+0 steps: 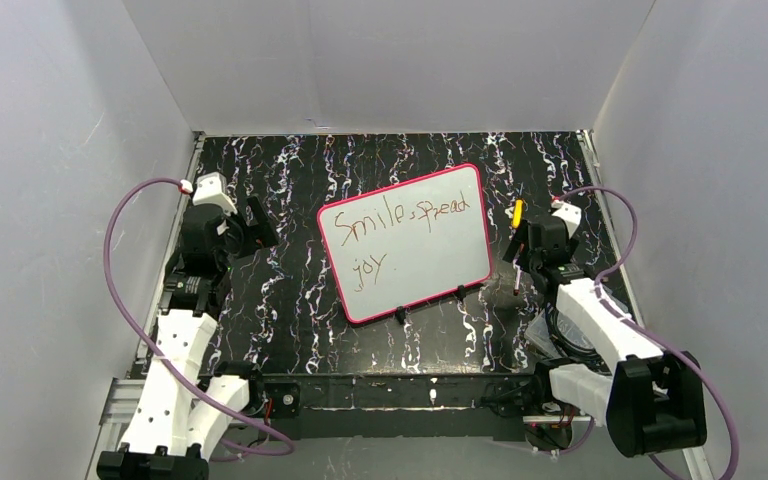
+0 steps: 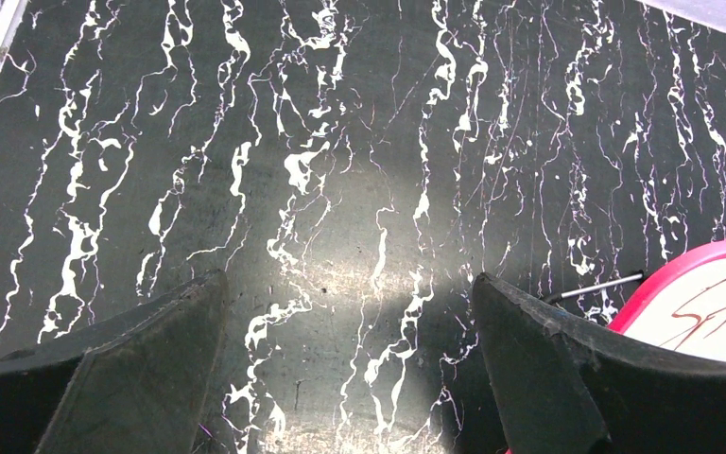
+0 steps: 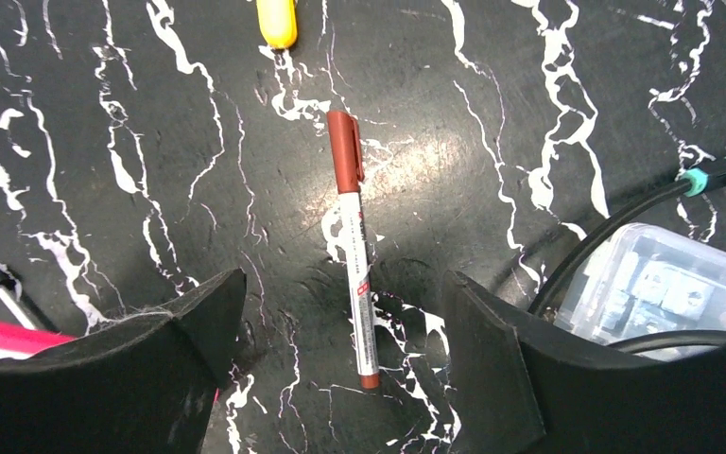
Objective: Write a sentence on the whiteboard
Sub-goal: Reset both arms
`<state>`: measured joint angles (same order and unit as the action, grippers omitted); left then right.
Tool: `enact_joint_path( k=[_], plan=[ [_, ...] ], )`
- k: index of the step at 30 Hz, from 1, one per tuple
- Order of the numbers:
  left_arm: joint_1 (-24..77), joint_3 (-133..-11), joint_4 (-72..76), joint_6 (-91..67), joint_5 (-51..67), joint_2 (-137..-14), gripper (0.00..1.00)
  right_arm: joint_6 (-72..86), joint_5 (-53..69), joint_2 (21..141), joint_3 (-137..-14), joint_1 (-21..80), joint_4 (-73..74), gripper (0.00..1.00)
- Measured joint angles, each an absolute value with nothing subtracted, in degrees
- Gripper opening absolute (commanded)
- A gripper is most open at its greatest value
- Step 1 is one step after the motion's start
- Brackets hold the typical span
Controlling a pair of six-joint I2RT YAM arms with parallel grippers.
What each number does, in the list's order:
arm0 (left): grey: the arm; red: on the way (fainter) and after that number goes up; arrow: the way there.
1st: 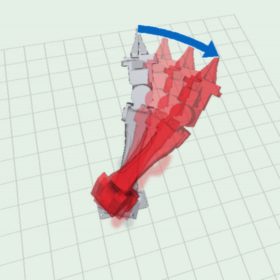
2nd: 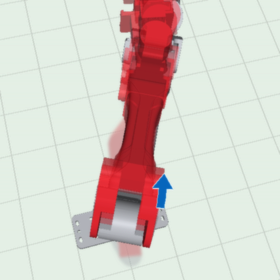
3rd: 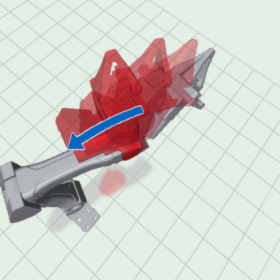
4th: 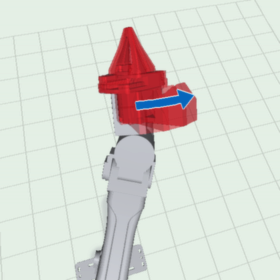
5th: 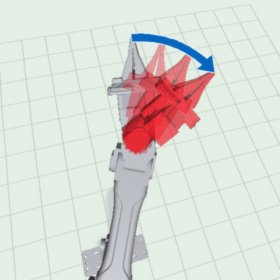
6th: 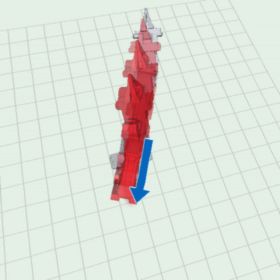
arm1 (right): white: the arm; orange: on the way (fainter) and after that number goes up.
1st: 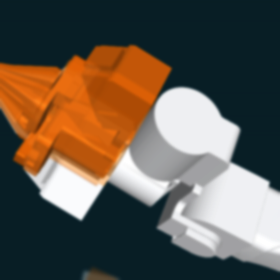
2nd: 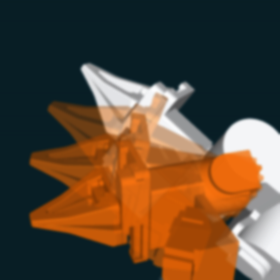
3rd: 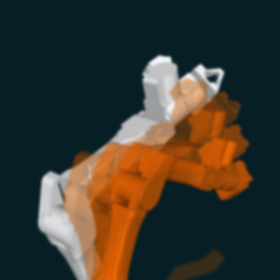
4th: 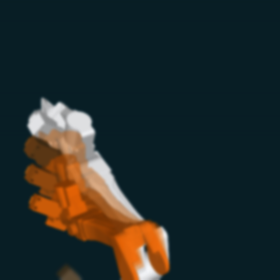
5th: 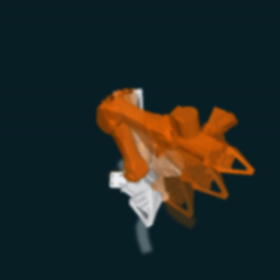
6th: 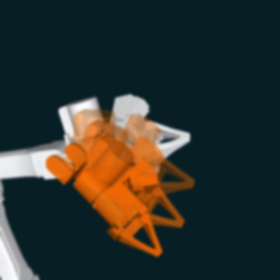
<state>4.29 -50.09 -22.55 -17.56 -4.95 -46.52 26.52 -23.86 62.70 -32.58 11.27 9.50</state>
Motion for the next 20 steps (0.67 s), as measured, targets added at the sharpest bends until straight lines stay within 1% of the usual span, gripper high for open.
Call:
enact_joint_path(
  k=[4,12,16,20],
  plan=[
    [4.29,-48.60,-21.17,-16.64,-5.58,-43.59,0.98,23.68,-23.29,58.04,-33.50,11.27,10.31,0.86],
    [4.29,-43.79,-16.38,-13.52,-5.58,-32.77,0.98,14.39,-17.96,40.56,-33.52,11.27,2.79,0.87],
    [4.29,-43.64,-14.83,-12.73,-5.58,-31.99,0.98,12.23,-16.51,36.97,-33.08,11.27,0.51,0.87],
    [4.29,-43.46,-14.79,-12.45,-5.63,-32.29,0.98,11.49,-15.92,37.04,-33.08,11.25,0.03,0.87]
  ],
)
